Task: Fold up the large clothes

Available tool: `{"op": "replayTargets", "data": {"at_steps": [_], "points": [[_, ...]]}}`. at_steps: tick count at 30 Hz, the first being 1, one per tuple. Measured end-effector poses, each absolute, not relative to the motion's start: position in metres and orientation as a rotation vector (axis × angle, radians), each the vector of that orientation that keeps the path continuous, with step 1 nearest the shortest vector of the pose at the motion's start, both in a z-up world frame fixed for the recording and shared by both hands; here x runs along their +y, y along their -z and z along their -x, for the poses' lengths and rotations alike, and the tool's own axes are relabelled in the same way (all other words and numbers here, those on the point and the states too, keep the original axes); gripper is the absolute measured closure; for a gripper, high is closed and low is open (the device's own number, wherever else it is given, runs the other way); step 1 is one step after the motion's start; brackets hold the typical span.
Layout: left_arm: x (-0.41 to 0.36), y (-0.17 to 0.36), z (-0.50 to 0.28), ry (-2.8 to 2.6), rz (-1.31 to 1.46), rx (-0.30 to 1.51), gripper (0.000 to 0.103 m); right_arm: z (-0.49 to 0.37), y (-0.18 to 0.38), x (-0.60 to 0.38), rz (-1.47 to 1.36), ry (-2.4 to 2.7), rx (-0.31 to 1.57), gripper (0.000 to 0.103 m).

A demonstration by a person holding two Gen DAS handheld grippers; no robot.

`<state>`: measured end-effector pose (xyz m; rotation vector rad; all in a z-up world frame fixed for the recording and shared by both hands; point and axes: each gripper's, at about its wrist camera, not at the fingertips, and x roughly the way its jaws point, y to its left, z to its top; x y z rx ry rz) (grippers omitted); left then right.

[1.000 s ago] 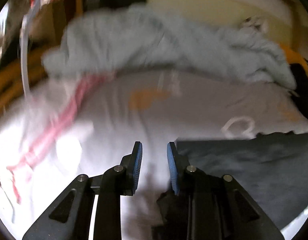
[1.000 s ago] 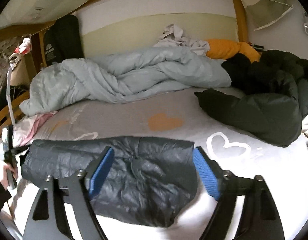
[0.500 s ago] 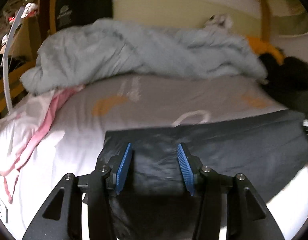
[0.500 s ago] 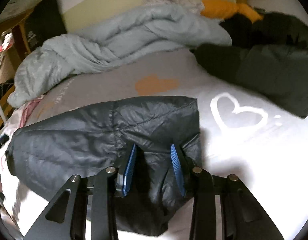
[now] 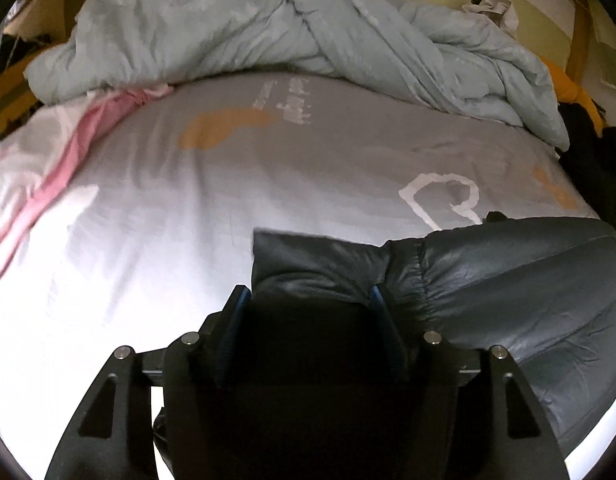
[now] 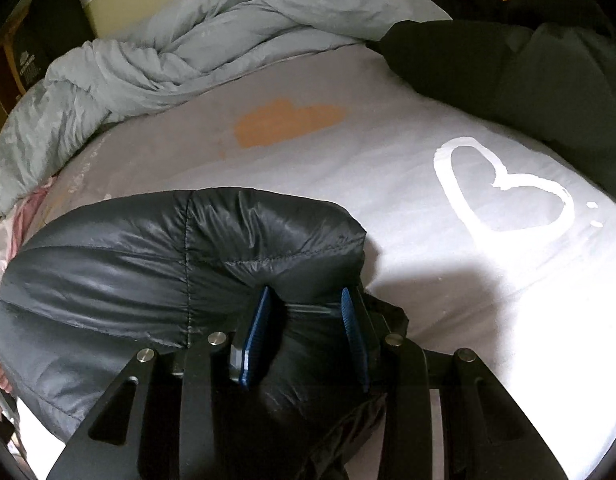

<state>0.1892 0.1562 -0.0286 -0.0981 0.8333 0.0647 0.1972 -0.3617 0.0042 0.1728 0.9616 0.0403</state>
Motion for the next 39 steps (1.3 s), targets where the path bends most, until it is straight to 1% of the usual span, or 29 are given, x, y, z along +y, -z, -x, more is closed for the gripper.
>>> {"op": "replayTargets", "data": {"at_steps": [5, 8, 11, 15, 17, 18, 19, 22, 24, 25, 30, 32, 35, 39], "points": [[0.151, 0.024, -0.186, -0.082, 0.056, 0.8, 0.041, -0.197, -0.005, -0.354, -0.117, -0.022, 0.957, 0.065], [0.14, 0.005, -0.179, -0.131, -0.043, 0.731, 0.043, -0.194, -0.014, -0.35, -0.082, -0.004, 0.93, 0.064], [0.125, -0.029, -0.153, -0.137, -0.079, 0.58, 0.045, -0.184, -0.031, -0.342, -0.017, 0.018, 0.881, 0.064], [0.095, -0.078, -0.1, -0.019, -0.044, 0.378, 0.044, -0.164, -0.065, -0.333, -0.034, -0.019, 0.795, 0.064], [0.074, -0.093, -0.079, 0.061, -0.037, 0.328, 0.044, -0.153, -0.084, -0.328, -0.051, -0.041, 0.753, 0.064], [0.062, -0.098, -0.071, 0.099, -0.031, 0.322, 0.048, -0.149, -0.092, -0.325, -0.064, -0.056, 0.737, 0.064], [0.052, -0.101, -0.065, 0.145, -0.013, 0.331, 0.058, -0.144, -0.101, -0.321, -0.084, -0.08, 0.719, 0.064], [0.022, -0.092, -0.066, 0.278, 0.05, 0.435, 0.073, -0.131, -0.119, -0.309, -0.122, -0.168, 0.699, 0.064], [0.006, -0.075, -0.075, 0.318, 0.085, 0.527, 0.079, -0.126, -0.127, -0.296, -0.136, -0.243, 0.713, 0.064], [-0.001, -0.062, -0.082, 0.338, 0.112, 0.583, 0.081, -0.126, -0.128, -0.291, -0.142, -0.272, 0.725, 0.064], [-0.011, -0.002, -0.118, 0.391, 0.253, 0.823, 0.081, -0.129, -0.12, -0.262, -0.181, -0.412, 0.844, 0.065], [-0.009, 0.014, -0.129, 0.387, 0.286, 0.875, 0.081, -0.133, -0.114, -0.249, -0.19, -0.463, 0.887, 0.065], [-0.004, 0.026, -0.139, 0.386, 0.328, 0.886, 0.081, -0.141, -0.104, -0.223, -0.157, -0.521, 0.964, 0.065], [-0.016, 0.035, -0.129, 0.356, 0.212, 0.835, 0.081, -0.16, -0.08, -0.183, -0.083, -0.505, 1.068, 0.066]]}}
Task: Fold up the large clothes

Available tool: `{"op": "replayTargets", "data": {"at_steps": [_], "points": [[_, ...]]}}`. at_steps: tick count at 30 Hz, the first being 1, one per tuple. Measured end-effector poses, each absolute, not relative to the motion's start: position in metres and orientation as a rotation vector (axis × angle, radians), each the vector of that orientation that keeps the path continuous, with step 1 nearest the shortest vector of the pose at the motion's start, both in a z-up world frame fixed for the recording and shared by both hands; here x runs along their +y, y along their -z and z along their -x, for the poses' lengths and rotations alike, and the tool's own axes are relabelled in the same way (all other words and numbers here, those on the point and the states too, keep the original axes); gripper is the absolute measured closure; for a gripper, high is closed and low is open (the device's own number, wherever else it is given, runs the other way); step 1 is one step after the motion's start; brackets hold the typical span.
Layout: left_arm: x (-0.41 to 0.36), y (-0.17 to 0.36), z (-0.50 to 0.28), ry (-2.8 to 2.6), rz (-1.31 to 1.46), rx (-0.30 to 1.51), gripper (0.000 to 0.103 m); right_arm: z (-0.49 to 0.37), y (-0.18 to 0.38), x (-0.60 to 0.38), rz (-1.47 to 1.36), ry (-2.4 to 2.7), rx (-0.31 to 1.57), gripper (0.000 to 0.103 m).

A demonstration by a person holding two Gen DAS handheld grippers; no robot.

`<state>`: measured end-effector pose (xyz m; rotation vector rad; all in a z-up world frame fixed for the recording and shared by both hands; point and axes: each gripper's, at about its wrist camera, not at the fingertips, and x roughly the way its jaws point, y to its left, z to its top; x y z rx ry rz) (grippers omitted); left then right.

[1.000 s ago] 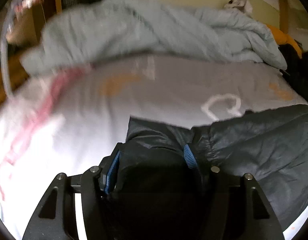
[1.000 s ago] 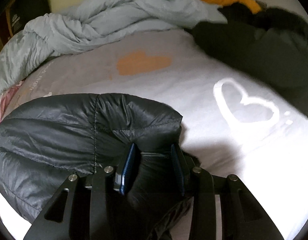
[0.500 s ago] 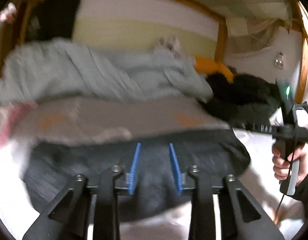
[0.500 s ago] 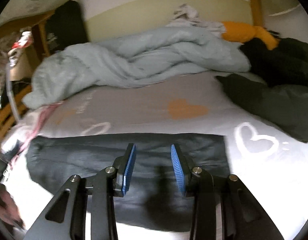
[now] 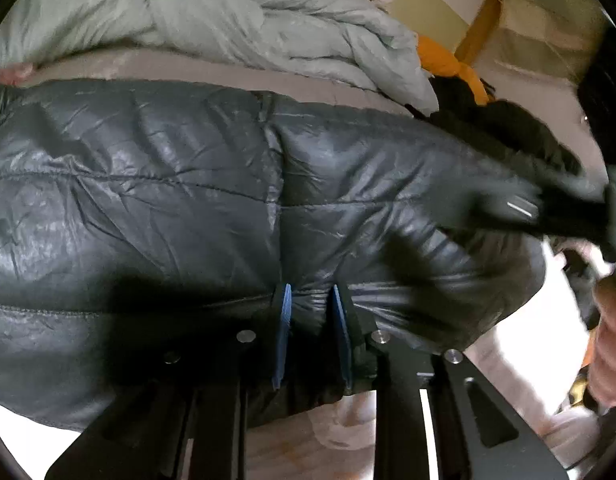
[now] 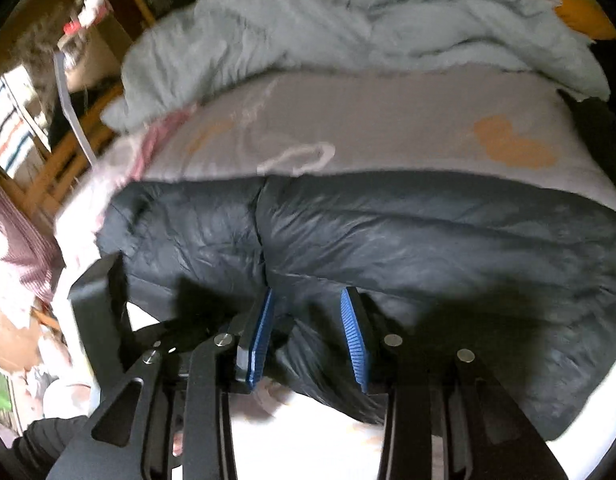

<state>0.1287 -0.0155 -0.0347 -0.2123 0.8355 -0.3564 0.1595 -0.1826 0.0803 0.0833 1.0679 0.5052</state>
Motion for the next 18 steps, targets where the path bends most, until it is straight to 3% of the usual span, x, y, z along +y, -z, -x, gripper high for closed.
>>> {"op": "replayTargets", "data": {"at_steps": [7, 18], "points": [[-0.006, 0.047, -0.133, 0.376, 0.282, 0.842, 0.081, -0.209, -0.035, -0.166, -0.168, -0.385, 1.195, 0.077], [-0.006, 0.05, -0.132, 0.383, 0.3, 0.848, 0.081, -0.269, -0.018, -0.157, -0.24, -0.361, 1.231, 0.091]]}}
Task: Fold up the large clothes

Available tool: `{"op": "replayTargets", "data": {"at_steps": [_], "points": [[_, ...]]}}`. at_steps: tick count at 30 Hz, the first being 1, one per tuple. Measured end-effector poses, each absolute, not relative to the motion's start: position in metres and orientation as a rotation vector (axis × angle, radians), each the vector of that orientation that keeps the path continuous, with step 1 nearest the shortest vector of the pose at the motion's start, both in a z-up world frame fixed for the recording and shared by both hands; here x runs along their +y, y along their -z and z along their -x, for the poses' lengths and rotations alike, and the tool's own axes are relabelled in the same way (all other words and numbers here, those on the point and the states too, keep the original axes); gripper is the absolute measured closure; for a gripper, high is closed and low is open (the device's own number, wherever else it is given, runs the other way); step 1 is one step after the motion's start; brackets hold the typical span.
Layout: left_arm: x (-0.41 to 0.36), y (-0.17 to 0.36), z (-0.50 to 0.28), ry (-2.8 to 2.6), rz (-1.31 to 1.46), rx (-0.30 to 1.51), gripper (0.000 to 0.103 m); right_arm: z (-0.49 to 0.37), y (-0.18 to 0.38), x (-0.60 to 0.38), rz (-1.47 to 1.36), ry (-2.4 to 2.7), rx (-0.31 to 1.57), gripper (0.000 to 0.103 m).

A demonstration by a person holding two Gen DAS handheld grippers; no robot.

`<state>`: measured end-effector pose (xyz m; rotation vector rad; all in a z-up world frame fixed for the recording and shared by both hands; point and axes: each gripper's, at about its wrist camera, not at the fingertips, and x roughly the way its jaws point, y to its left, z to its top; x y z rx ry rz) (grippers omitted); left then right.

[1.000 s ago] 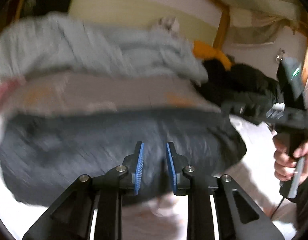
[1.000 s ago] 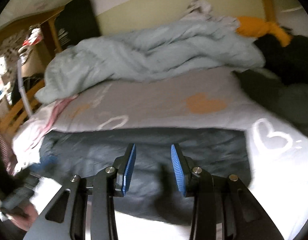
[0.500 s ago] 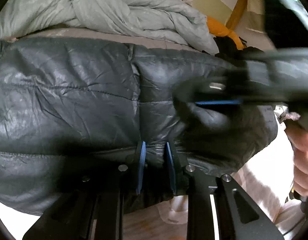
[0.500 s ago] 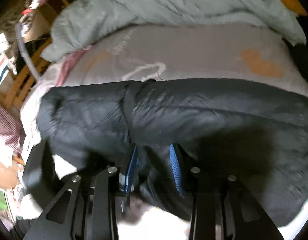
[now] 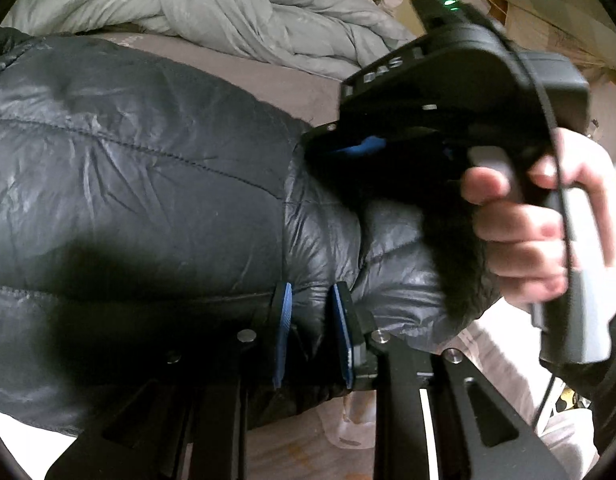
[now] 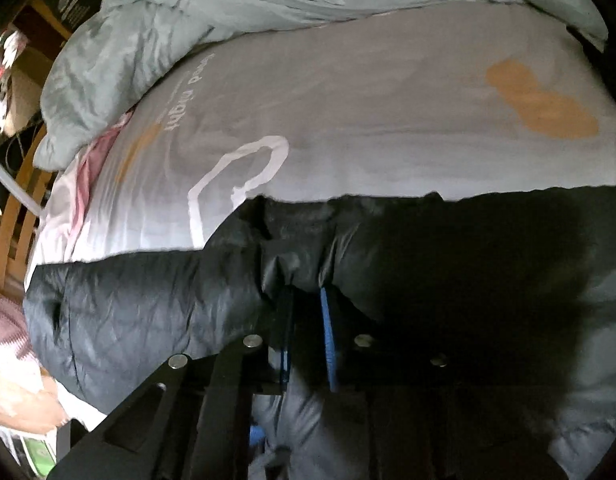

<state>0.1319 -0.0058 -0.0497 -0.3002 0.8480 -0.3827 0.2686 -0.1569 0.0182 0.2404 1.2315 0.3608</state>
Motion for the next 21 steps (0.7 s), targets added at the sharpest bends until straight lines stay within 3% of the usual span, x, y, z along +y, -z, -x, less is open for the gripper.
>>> {"op": "replayTargets", "data": {"at_steps": [7, 13, 16, 17, 21], "points": [[-0.007, 0.05, -0.13, 0.377, 0.285, 0.843, 0.081, -0.264, -0.011, -0.155, -0.189, -0.342, 1.179, 0.095], [-0.008, 0.048, -0.126, 0.372, 0.273, 0.834, 0.081, -0.19, -0.049, -0.192, -0.215, -0.409, 1.022, 0.09], [-0.011, 0.047, -0.124, 0.361, 0.251, 0.829, 0.081, -0.147, -0.057, -0.228, -0.336, -0.389, 0.951, 0.064], [-0.013, 0.046, -0.124, 0.356, 0.24, 0.827, 0.081, -0.138, -0.056, -0.237, -0.38, -0.362, 0.941, 0.046], [-0.014, 0.046, -0.124, 0.347, 0.222, 0.822, 0.081, -0.103, -0.044, -0.277, -0.624, -0.336, 0.947, 0.041]]}}
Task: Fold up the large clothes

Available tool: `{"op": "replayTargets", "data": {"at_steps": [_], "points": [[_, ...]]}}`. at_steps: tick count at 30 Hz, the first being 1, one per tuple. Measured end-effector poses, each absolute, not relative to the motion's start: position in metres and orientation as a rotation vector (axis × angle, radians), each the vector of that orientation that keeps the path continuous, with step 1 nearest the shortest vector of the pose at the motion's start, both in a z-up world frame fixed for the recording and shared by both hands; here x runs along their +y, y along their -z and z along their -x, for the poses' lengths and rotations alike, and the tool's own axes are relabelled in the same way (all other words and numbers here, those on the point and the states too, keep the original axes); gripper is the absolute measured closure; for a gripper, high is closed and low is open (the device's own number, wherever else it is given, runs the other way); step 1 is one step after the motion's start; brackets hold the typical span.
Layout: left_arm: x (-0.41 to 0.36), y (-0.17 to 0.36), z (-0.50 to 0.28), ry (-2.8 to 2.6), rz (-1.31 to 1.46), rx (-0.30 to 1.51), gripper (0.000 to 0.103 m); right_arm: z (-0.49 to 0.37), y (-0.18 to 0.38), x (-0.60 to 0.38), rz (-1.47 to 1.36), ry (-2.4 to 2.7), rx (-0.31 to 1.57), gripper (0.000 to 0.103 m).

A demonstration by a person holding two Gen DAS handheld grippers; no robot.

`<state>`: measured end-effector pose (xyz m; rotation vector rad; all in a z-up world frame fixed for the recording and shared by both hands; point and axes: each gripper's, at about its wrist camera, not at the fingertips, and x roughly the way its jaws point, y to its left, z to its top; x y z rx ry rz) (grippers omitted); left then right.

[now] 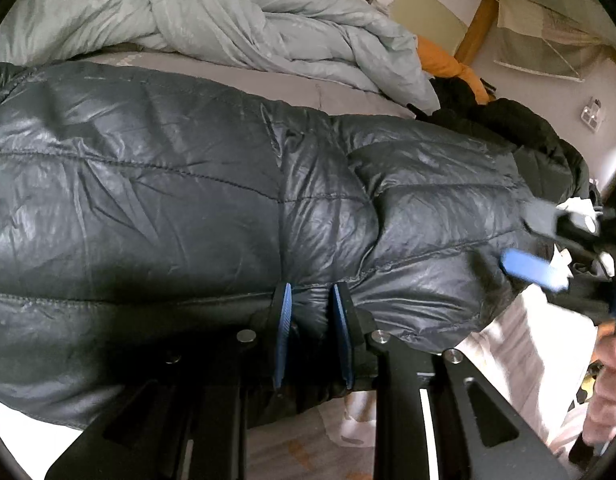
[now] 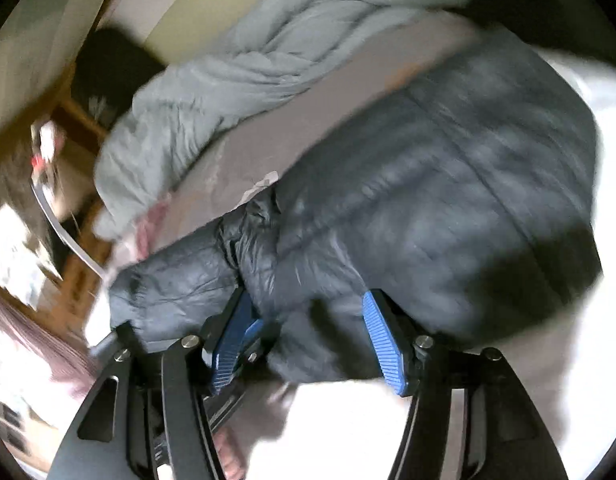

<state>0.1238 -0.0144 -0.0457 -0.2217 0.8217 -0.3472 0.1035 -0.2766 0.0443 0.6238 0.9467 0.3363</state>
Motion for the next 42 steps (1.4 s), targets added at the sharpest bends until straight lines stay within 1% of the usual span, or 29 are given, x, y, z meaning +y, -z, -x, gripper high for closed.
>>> {"op": "replayTargets", "data": {"at_steps": [1, 3, 4, 8, 11, 12, 14, 16, 22, 23, 24, 26, 28, 29, 31, 32, 34, 35, 37, 38, 39, 40, 42], "points": [[-0.015, 0.046, -0.124, 0.347, 0.222, 0.821, 0.081, -0.096, -0.041, -0.285, -0.663, -0.312, 0.934, 0.04], [-0.015, 0.045, -0.125, 0.348, 0.223, 0.821, 0.081, -0.079, -0.033, -0.301, -0.742, -0.242, 0.897, 0.027], [-0.015, 0.046, -0.125, 0.349, 0.226, 0.822, 0.081, -0.07, -0.024, -0.31, -0.798, -0.189, 0.874, 0.025], [-0.012, 0.046, -0.122, 0.356, 0.235, 0.821, 0.081, -0.059, 0.006, -0.332, -0.923, -0.104, 0.835, 0.025], [-0.012, 0.046, -0.121, 0.357, 0.236, 0.818, 0.081, -0.062, 0.014, -0.331, -0.91, -0.083, 0.793, 0.024], [-0.013, 0.046, -0.122, 0.356, 0.236, 0.818, 0.081, -0.064, 0.011, -0.328, -0.876, -0.087, 0.766, 0.017], [-0.013, 0.046, -0.122, 0.356, 0.236, 0.818, 0.081, -0.071, 0.006, -0.325, -0.822, -0.09, 0.737, 0.013], [-0.013, 0.046, -0.121, 0.356, 0.233, 0.816, 0.081, -0.079, 0.007, -0.326, -0.797, -0.084, 0.736, 0.013], [-0.011, 0.045, -0.12, 0.357, 0.228, 0.814, 0.081, -0.101, 0.009, -0.345, -0.862, -0.07, 0.705, 0.013], [-0.012, 0.045, -0.12, 0.357, 0.225, 0.812, 0.081, -0.105, 0.009, -0.347, -0.863, -0.069, 0.705, 0.016], [-0.012, 0.044, -0.119, 0.358, 0.224, 0.809, 0.081, -0.108, 0.008, -0.347, -0.852, -0.062, 0.711, 0.036], [-0.016, 0.042, -0.117, 0.351, 0.201, 0.8, 0.08, -0.113, 0.007, -0.346, -0.818, -0.085, 0.731, 0.062], [-0.021, 0.038, -0.113, 0.337, 0.163, 0.793, 0.079, -0.112, 0.004, -0.346, -0.788, -0.099, 0.732, 0.07], [-0.023, 0.034, -0.11, 0.334, 0.135, 0.781, 0.078, -0.112, 0.002, -0.345, -0.772, -0.098, 0.733, 0.073], [-0.025, 0.022, -0.094, 0.305, 0.068, 0.708, 0.071, -0.11, -0.002, -0.343, -0.738, -0.092, 0.736, 0.075], [-0.025, 0.011, -0.082, 0.28, 0.018, 0.643, 0.068, -0.107, -0.004, -0.342, -0.715, -0.088, 0.738, 0.075], [-0.021, -0.011, -0.063, 0.246, -0.054, 0.566, 0.046, -0.105, -0.008, -0.339, -0.666, -0.076, 0.742, 0.076], [-0.014, -0.021, -0.058, 0.242, -0.046, 0.549, 0.043, -0.105, -0.01, -0.337, -0.641, -0.07, 0.747, 0.076], [0.011, -0.046, -0.051, 0.209, 0.014, 0.522, 0.03, -0.105, -0.016, -0.329, -0.571, -0.05, 0.754, 0.076], [0.024, -0.054, -0.052, 0.149, 0.02, 0.525, 0.027, -0.104, -0.021, -0.324, -0.516, -0.036, 0.753, 0.076], [0.038, -0.059, -0.055, 0.092, 0.024, 0.539, 0.02, -0.103, -0.027, -0.317, -0.457, -0.022, 0.747, 0.076], [0.053, -0.061, -0.061, 0.062, 0.033, 0.566, 0.018, -0.101, -0.034, -0.307, -0.377, -0.004, 0.732, 0.076], [0.086, -0.057, -0.072, 0.011, 0.078, 0.62, 0.018, -0.099, -0.046, -0.291, -0.269, 0.018, 0.7, 0.076]]}}
